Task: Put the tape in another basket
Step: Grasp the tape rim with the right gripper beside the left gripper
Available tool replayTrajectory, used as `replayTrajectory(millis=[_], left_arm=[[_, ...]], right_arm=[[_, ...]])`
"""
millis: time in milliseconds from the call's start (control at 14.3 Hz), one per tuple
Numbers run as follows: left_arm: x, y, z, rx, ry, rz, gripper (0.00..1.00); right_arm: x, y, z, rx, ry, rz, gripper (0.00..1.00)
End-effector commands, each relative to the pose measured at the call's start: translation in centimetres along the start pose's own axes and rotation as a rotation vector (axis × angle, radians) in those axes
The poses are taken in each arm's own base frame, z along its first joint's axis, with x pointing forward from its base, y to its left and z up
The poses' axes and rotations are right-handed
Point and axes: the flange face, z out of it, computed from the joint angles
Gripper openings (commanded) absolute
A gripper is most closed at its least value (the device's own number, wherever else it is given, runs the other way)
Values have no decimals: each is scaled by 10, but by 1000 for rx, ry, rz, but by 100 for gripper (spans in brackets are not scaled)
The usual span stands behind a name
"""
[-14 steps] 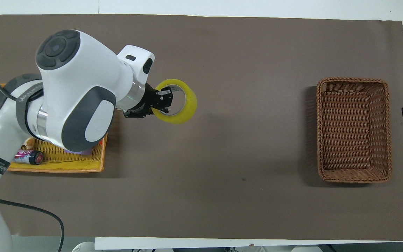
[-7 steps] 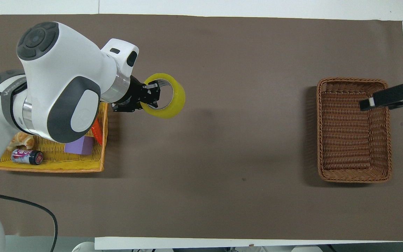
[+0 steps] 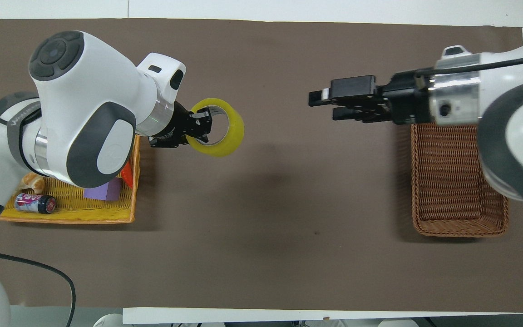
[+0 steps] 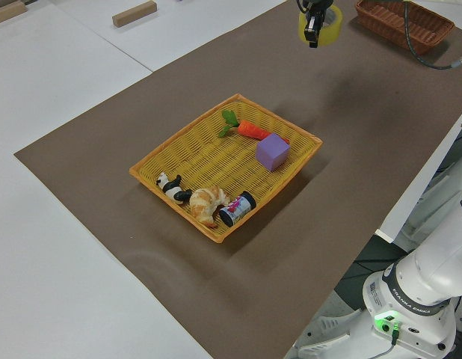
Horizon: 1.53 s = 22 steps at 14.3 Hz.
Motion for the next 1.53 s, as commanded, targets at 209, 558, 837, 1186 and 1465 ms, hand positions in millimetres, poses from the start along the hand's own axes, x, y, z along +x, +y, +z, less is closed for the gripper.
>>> replayTrajectory(millis=[209, 558, 837, 1186, 1465], left_arm=[[-14, 4, 3, 16, -15, 25, 0], [-12, 4, -1, 16, -10, 20, 0], [-13, 5, 0, 17, -12, 23, 0], [-13, 4, 1, 21, -14, 23, 0], [-13, 3, -1, 33, -12, 27, 0]], right_arm=[[11, 34, 83, 80, -8, 19, 100], [5, 46, 120, 138, -18, 44, 100], [-6, 54, 132, 122, -34, 49, 100], [-16, 54, 144, 114, -52, 49, 100], [-17, 54, 144, 114, -55, 45, 97]])
